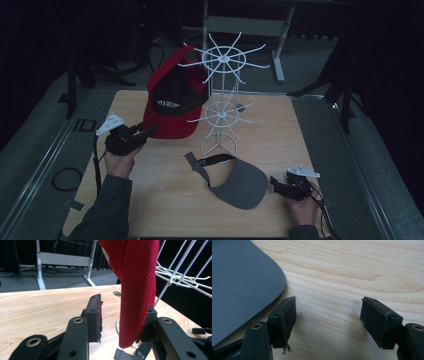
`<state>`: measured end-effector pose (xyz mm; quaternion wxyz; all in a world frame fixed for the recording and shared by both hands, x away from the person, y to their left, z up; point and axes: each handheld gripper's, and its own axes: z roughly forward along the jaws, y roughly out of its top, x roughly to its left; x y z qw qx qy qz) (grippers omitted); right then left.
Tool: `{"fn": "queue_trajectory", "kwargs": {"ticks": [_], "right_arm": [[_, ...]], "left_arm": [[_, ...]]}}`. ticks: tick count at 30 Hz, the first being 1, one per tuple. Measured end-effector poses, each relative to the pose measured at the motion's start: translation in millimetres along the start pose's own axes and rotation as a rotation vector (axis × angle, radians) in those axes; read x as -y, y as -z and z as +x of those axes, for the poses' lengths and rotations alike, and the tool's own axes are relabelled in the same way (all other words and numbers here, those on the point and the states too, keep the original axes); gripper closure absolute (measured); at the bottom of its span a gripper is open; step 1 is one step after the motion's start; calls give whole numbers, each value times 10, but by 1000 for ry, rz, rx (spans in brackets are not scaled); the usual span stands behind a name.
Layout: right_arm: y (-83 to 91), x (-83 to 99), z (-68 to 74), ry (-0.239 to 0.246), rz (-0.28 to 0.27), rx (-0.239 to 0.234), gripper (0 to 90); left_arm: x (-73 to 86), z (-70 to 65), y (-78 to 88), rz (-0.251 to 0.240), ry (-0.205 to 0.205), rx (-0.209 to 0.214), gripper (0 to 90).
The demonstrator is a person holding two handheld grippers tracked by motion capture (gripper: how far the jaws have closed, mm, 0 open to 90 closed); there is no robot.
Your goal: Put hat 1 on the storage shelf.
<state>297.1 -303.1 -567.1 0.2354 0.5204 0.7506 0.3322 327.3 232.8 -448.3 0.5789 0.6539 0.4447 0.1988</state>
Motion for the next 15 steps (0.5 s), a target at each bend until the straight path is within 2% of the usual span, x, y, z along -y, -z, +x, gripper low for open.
{"fn": "queue_trajectory", "kwargs": {"ticks": [7,8,10,12,15], "right_arm": [[1,-20,11,-5,16,4,303],[4,-23,13,-4,18,3,319],[13,-27,23,2,23,-4,342],[25,-30,35,7,29,-8,380],[45,-35,62,31,38,-29,439]], "left_arm": [[31,29,104,-23,8,-22,553],[35,39,120,-26,8,-27,544],[49,64,156,-47,6,-9,530],[59,80,178,-51,-5,-18,528],[84,104,200,-55,4,-22,518]]}}
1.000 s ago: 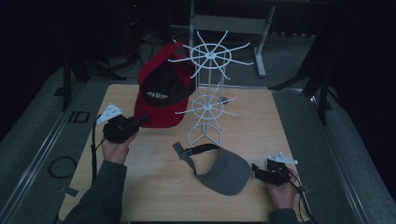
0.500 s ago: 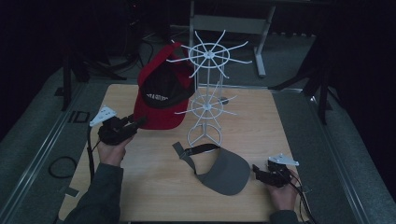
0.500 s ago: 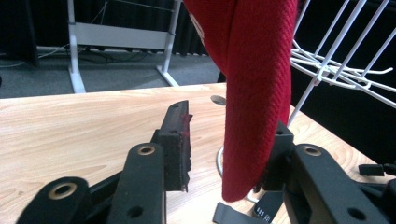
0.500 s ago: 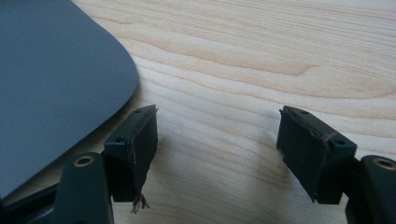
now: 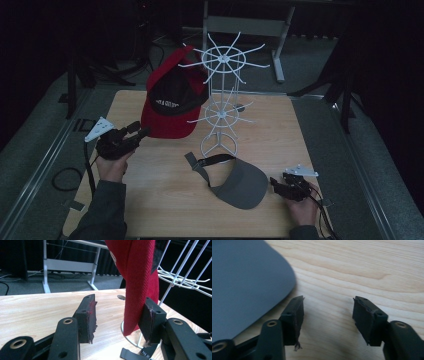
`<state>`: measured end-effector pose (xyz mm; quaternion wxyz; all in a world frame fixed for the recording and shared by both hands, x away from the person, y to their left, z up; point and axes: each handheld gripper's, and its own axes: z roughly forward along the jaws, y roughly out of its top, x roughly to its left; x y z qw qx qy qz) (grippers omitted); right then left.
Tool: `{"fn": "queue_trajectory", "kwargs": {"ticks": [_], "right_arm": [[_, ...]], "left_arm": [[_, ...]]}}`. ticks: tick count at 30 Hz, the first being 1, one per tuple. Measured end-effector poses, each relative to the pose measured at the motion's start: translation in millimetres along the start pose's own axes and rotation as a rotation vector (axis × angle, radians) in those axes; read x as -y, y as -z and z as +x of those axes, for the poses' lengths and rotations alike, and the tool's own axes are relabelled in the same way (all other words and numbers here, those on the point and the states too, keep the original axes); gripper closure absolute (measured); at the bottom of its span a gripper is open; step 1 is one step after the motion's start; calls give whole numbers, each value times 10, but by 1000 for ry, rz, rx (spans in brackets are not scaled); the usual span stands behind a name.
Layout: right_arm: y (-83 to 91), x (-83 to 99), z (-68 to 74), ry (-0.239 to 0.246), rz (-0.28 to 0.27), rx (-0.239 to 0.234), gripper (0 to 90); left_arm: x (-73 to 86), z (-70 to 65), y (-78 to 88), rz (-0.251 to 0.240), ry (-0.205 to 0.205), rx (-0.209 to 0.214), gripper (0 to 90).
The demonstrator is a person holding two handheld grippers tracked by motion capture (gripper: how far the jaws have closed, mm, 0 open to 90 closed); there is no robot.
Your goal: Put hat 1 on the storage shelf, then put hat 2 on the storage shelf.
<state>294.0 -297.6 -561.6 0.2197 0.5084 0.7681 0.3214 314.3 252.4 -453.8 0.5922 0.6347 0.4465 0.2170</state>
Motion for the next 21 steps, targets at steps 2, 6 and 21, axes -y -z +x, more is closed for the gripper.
{"fn": "queue_trajectory", "kwargs": {"ticks": [2,6,21], "right_arm": [[15,-2,20,7,6,-13,488],[75,-52,82,34,4,-5,564],[197,-406,511,179,-29,-153,900]], "left_arm": [[20,20,23,-11,13,1,518],[49,36,84,-31,18,6,513],[62,67,260,-90,18,28,485]]}}
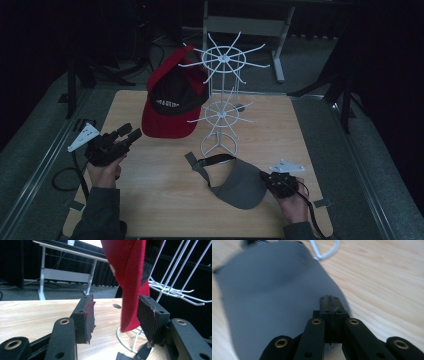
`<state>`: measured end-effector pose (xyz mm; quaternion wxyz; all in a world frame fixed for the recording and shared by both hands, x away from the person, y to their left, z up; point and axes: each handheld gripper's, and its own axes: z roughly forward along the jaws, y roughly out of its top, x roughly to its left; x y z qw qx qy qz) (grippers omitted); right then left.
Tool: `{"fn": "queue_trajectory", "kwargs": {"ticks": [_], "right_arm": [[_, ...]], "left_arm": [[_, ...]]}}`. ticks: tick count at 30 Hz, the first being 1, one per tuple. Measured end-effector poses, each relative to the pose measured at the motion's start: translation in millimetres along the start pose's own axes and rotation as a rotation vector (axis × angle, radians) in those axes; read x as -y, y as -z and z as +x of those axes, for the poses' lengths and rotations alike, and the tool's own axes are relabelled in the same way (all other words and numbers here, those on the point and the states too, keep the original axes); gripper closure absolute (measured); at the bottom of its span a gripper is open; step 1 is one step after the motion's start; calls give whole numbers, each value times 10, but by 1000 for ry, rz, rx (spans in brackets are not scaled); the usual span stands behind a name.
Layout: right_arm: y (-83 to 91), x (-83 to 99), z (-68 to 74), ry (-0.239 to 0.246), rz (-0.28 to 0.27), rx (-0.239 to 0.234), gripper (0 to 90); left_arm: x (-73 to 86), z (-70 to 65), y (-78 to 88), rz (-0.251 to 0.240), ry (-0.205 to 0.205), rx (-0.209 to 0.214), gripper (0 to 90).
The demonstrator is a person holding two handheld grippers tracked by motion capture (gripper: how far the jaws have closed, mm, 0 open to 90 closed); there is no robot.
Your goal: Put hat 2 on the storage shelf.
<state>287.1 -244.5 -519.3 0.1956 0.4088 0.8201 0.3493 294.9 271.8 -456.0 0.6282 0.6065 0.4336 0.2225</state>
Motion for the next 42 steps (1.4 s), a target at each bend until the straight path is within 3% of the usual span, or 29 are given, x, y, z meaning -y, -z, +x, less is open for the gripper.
{"fn": "queue_trajectory", "kwargs": {"ticks": [3,14,23,29,33,42], "right_arm": [[-53,-127,150,34,-10,-49,900],[-184,-599,561,155,-57,-135,900],[-480,-855,884,224,14,-202,831],[-702,-868,1062,246,70,-207,687],[-782,-868,1110,236,95,-203,650],[-969,-865,1132,162,146,-178,571]], "left_arm": [[8,18,18,-2,8,-5,485],[113,57,-20,43,20,-31,485],[161,79,-17,57,36,-39,485],[160,100,10,58,39,-46,485],[161,99,9,59,39,-46,485],[161,95,-6,63,37,-49,485]]}}
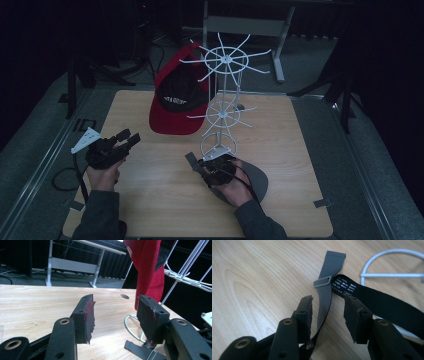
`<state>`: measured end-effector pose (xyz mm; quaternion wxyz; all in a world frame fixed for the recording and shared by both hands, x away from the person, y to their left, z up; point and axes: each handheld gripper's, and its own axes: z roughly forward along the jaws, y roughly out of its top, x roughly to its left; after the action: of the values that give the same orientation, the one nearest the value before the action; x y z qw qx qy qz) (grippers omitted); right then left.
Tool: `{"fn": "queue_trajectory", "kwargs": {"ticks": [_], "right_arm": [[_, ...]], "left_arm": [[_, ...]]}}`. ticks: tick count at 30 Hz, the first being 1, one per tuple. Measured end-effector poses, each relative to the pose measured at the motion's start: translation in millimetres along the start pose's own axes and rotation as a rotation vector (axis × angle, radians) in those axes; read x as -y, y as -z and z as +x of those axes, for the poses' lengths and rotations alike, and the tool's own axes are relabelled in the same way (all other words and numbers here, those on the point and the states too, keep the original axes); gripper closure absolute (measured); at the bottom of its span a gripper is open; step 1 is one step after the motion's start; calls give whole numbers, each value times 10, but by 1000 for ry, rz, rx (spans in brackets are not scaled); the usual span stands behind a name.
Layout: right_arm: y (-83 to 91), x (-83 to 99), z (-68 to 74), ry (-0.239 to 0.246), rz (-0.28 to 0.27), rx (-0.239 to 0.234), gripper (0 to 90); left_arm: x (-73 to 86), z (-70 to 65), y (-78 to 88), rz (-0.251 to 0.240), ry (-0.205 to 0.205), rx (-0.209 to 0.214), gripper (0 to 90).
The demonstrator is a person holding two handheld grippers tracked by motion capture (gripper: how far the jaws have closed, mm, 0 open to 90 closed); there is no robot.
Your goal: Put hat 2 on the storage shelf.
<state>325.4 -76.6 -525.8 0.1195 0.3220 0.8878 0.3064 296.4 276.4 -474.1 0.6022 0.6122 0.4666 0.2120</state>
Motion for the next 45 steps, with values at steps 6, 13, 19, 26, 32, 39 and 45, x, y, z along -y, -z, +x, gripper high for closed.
{"fn": "queue_trajectory", "kwargs": {"ticks": [6,13,19,26,32,39,45], "right_arm": [[-147,-9,34,9,43,18,554],[-186,-12,21,45,93,30,891],[-67,88,-143,-5,111,67,895],[146,348,-394,-73,133,101,893],[226,422,-482,-99,136,73,730],[77,325,-455,-85,171,84,711],[135,341,-499,-102,153,37,894]], "left_arm": [[12,3,4,1,2,-4,485],[16,17,13,-1,7,-6,486],[27,27,26,-1,11,-9,486],[31,15,12,3,9,-7,486],[30,-22,-56,12,6,2,486],[16,-44,-73,18,-6,6,486],[41,-9,-36,12,5,-11,488]]}}
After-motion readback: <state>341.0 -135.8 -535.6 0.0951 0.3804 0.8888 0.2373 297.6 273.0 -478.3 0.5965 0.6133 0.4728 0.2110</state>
